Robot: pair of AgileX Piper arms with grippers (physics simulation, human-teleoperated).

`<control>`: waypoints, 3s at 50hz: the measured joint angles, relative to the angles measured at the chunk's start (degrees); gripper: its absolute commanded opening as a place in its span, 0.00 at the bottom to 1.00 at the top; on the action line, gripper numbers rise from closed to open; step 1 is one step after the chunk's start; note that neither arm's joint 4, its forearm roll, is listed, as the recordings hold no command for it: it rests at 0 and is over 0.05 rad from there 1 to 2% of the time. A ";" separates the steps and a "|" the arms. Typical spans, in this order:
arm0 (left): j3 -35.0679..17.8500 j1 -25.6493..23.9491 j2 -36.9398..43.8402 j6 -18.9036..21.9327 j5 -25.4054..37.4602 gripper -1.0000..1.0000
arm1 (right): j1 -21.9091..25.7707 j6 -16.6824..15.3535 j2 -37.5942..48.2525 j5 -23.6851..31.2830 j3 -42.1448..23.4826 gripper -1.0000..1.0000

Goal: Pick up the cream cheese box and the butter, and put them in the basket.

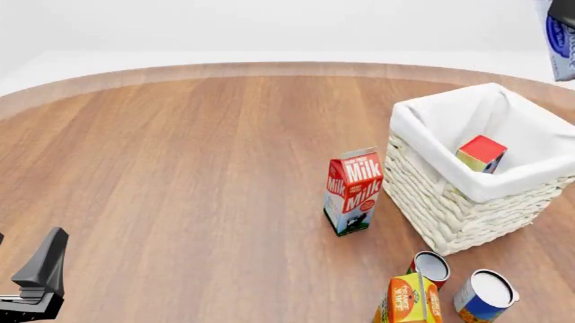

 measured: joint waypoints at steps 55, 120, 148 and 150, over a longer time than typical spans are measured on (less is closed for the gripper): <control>0.00 0.00 0.00 0.00 0.00 1.00 | -16.00 1.16 7.16 -14.70 9.35 0.00; 0.00 0.00 0.00 0.00 0.00 1.00 | -16.86 -0.54 17.82 -23.99 13.87 0.00; 0.00 0.00 0.00 0.00 0.00 1.00 | -16.36 -1.51 20.10 -25.34 15.11 0.00; 0.00 0.00 0.00 0.00 0.00 1.00 | -16.31 -1.56 20.08 -25.37 15.24 0.00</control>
